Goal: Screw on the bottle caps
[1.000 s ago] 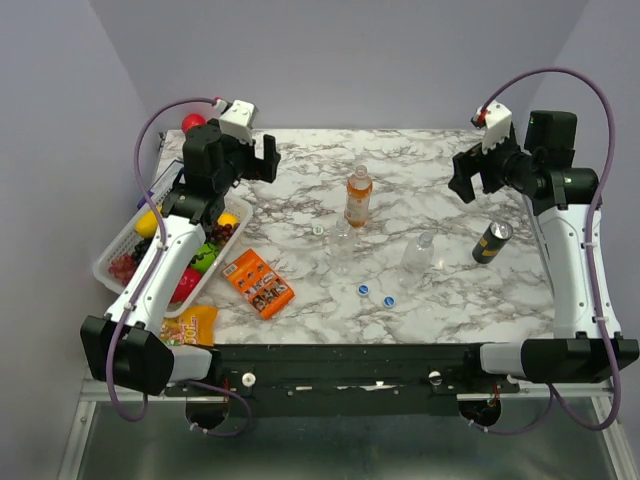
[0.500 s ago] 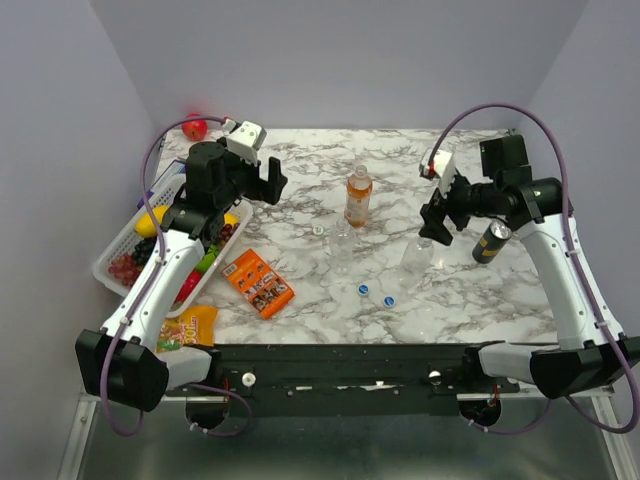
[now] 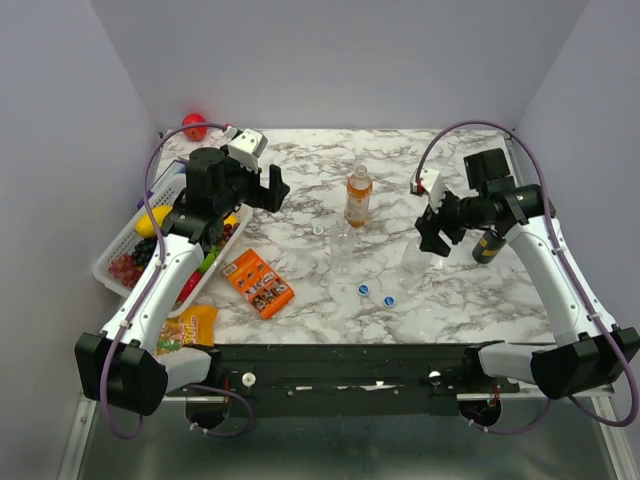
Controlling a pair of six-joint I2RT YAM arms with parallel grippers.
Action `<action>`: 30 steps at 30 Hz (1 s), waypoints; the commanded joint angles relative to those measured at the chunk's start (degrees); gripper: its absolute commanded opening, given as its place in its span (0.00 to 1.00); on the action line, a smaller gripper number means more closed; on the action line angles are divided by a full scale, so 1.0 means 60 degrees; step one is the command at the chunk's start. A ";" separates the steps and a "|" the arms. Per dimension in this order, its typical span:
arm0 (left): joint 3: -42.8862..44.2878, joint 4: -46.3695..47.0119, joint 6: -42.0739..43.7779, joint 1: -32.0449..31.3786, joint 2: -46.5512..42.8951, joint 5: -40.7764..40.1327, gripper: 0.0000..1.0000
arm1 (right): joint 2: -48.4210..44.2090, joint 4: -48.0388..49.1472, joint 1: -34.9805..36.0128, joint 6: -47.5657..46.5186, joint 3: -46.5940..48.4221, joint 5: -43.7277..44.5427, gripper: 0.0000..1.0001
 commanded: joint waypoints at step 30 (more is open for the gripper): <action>-0.3361 0.0070 0.2577 -0.3092 -0.2594 0.1351 0.99 | 0.0186 -0.3139 0.0661 -0.0247 0.2968 -0.0957 0.02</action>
